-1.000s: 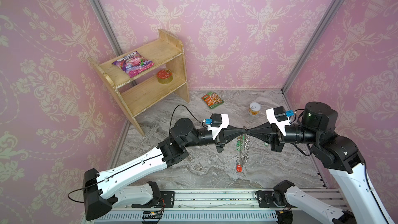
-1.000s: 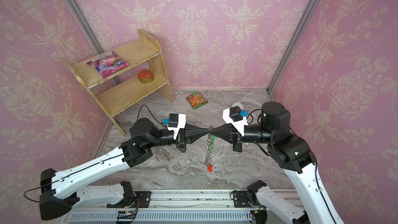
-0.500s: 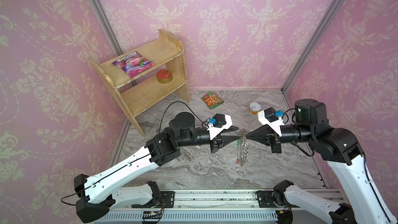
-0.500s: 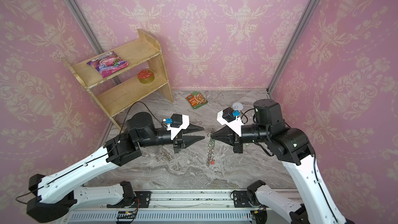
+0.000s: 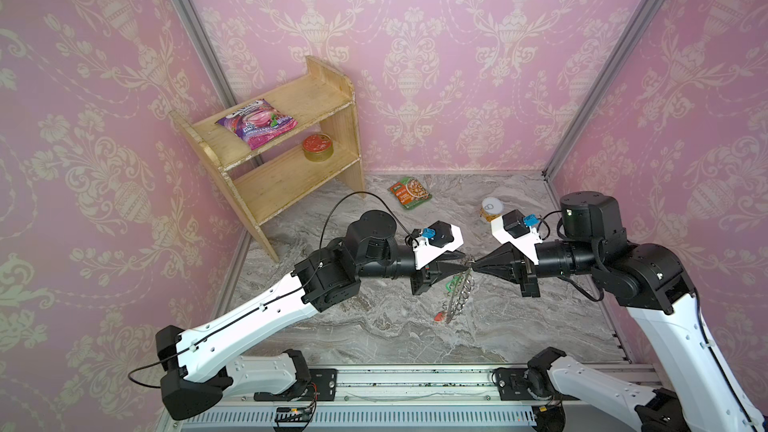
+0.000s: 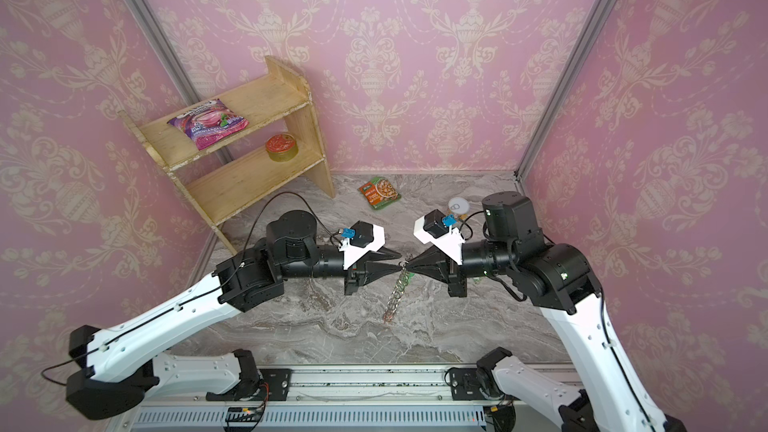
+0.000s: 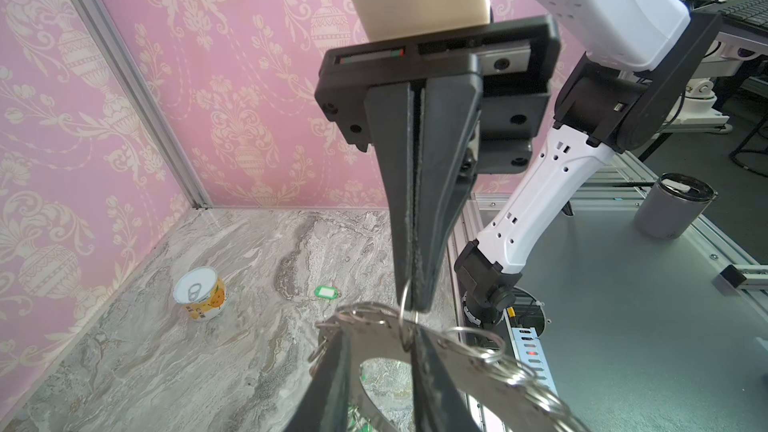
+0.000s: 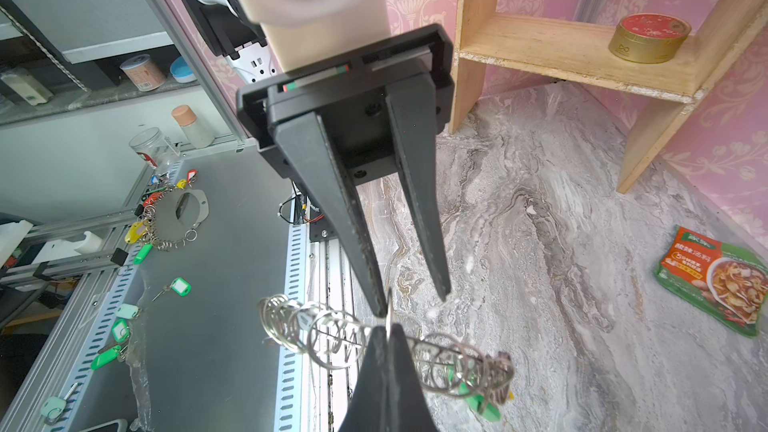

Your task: Put the keys on the keyring

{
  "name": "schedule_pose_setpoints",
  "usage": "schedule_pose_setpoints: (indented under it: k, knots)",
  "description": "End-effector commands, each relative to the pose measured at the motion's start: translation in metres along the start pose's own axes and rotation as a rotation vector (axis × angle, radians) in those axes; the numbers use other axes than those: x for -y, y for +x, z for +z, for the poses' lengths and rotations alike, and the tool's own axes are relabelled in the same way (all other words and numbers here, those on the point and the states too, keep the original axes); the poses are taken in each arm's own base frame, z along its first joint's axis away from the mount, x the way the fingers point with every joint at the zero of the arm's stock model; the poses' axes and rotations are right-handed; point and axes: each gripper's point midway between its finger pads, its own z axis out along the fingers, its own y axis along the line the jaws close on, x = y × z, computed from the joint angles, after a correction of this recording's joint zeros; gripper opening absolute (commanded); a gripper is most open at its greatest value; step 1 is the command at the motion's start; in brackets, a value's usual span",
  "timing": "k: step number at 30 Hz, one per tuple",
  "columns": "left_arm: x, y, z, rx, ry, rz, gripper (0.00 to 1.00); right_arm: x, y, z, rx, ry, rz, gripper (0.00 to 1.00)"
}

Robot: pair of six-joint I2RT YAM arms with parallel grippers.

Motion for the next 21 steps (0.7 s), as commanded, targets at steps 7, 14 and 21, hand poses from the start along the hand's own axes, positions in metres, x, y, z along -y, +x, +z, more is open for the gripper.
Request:
schedule_pose_setpoints:
  k: [7,14,21]
  knots:
    - [0.0048,-0.0229,-0.0031,0.049,0.038,0.026,0.19,-0.0041,-0.0082,-0.0037,0.021,0.003,-0.053,0.0]
    - [0.0073,-0.0177,0.0012,0.025,0.063,0.013,0.16,-0.0043,-0.0107,-0.0054,0.026,0.01,-0.063,0.0]
    - [0.0062,-0.0186,0.0002,0.027,0.056,0.019,0.11,-0.0033,-0.0108,-0.0044,0.025,0.007,-0.061,0.0]
